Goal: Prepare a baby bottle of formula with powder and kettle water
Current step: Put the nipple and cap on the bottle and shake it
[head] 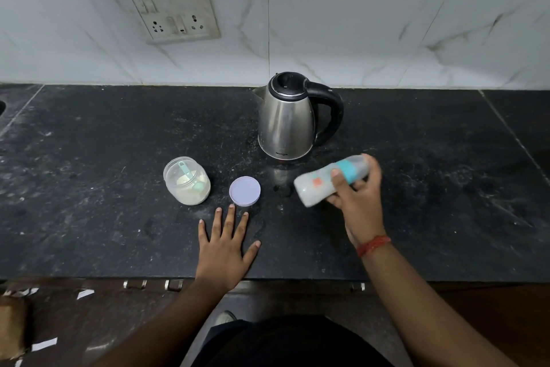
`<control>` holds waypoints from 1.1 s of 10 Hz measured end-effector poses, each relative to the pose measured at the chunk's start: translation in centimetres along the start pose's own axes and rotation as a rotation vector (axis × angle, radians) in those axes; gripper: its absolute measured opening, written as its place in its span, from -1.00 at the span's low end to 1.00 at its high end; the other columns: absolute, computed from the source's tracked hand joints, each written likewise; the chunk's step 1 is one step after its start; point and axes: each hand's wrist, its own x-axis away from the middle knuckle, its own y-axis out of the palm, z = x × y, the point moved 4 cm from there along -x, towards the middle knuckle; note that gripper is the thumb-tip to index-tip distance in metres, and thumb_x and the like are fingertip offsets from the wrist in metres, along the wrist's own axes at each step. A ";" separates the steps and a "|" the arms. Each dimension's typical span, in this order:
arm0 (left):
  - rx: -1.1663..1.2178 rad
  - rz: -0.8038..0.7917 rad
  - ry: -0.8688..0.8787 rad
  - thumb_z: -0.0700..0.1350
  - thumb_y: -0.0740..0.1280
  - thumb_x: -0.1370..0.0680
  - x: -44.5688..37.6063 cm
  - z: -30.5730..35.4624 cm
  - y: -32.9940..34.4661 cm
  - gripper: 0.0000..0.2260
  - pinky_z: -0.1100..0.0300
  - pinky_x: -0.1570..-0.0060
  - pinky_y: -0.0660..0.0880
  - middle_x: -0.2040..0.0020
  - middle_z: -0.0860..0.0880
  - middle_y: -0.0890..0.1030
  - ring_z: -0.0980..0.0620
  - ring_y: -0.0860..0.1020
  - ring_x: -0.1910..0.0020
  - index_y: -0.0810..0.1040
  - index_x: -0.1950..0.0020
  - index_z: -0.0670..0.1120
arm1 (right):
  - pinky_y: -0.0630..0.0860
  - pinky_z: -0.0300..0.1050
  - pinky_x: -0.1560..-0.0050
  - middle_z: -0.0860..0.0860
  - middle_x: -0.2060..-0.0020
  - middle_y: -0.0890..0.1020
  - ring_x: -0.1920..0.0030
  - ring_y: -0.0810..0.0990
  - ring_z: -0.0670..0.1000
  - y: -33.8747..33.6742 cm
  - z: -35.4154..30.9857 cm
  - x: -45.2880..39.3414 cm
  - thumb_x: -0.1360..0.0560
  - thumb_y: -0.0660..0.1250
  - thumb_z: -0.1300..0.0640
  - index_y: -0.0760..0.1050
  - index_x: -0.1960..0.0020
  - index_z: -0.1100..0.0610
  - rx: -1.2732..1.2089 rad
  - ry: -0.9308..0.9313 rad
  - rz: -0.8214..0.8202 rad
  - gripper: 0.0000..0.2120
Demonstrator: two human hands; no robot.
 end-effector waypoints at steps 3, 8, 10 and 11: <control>0.009 0.004 0.004 0.40 -0.19 -0.62 0.1 0.0 -0.1 -0.30 -0.38 -0.54 -0.02 -0.67 -0.09 0.14 -0.20 0.05 -0.66 0.15 -0.66 0.08 | 0.67 0.24 -0.01 0.14 -0.18 0.61 -0.10 0.69 0.11 1.7 0.2 0.6 -0.48 0.50 0.21 0.39 -0.35 -0.27 0.115 0.009 -0.187 -0.40; 0.013 0.011 0.010 0.41 -0.18 -0.62 0.0 -0.1 0.0 -0.30 -0.38 -0.54 -0.02 -0.67 -0.09 0.15 -0.20 0.06 -0.66 0.16 -0.66 0.07 | 0.69 0.18 0.02 0.09 -0.18 0.61 -0.12 0.69 0.06 1.1 1.0 0.8 -0.46 0.54 0.12 0.37 -0.38 -0.28 0.203 0.048 -0.155 -0.39; 0.002 0.017 0.011 0.39 -0.10 -0.63 0.0 -0.1 0.2 -0.32 -0.39 -0.53 0.01 -0.66 -0.10 0.18 -0.20 0.09 -0.65 0.20 -0.65 0.06 | 0.70 0.09 0.05 0.13 -0.23 0.58 -0.13 0.68 0.08 0.6 0.6 0.5 -0.48 0.51 0.11 0.35 -0.43 -0.19 0.167 0.087 -0.153 -0.38; -0.008 0.012 0.008 0.39 -0.11 -0.63 -0.1 0.0 0.2 -0.31 -0.40 -0.53 0.01 -0.67 -0.10 0.17 -0.20 0.08 -0.66 0.19 -0.65 0.06 | 0.69 0.17 -0.01 0.12 -0.21 0.60 -0.14 0.69 0.08 -0.7 0.0 -0.1 -0.50 0.50 0.12 0.35 -0.42 -0.14 0.059 0.059 0.006 -0.42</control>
